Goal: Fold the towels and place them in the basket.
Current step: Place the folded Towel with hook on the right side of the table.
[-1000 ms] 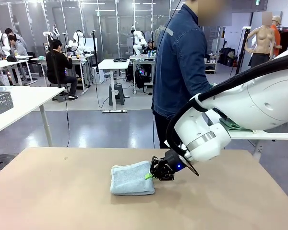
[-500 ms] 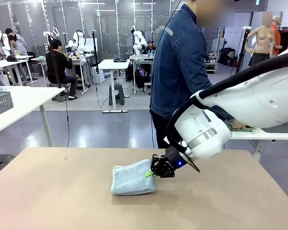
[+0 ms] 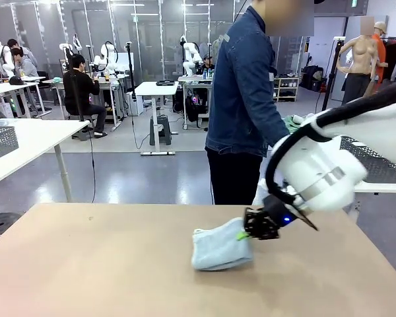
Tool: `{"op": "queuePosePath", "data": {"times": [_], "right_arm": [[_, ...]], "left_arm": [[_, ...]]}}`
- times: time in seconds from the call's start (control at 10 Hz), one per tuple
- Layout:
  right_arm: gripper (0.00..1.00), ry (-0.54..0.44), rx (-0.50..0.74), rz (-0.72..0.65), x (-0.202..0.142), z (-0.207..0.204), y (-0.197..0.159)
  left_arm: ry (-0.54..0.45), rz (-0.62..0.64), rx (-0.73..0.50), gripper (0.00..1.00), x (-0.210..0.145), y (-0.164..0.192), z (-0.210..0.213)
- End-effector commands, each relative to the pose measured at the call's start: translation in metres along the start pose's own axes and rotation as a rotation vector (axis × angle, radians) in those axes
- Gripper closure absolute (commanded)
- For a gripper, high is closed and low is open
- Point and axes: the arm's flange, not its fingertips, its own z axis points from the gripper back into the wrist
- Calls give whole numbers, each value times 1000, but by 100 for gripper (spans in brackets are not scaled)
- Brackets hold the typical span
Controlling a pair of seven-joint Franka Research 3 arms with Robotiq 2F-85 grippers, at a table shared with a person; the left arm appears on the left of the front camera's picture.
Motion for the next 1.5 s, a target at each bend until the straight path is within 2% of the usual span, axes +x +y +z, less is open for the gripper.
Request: {"op": "queuePosePath", "data": {"times": [0.0,0.2,0.4,0.6,0.8,1.1,1.2,1.4], "right_arm": [[95,-51,-33,-9,-1,35,-45],[95,-61,-66,15,2,73,-94],[95,-87,-105,-19,0,104,-139],[95,-63,-147,-51,-3,125,-169],[95,-62,-181,-73,-1,145,-186],[95,-71,-273,-66,5,163,-183],[83,-61,-302,-59,5,165,-178],[47,-52,-330,-52,6,168,-170]], "left_arm": [[5,0,12,0,-1,-1,-1],[5,0,12,0,-1,-1,-1],[5,0,12,0,-1,-1,-1],[5,0,12,0,-1,-1,-1],[5,0,12,0,-1,-1,-1],[5,0,12,0,-1,-1,-1],[5,0,12,0,-1,-1,-1],[5,0,12,0,-1,-1,-1]]}}
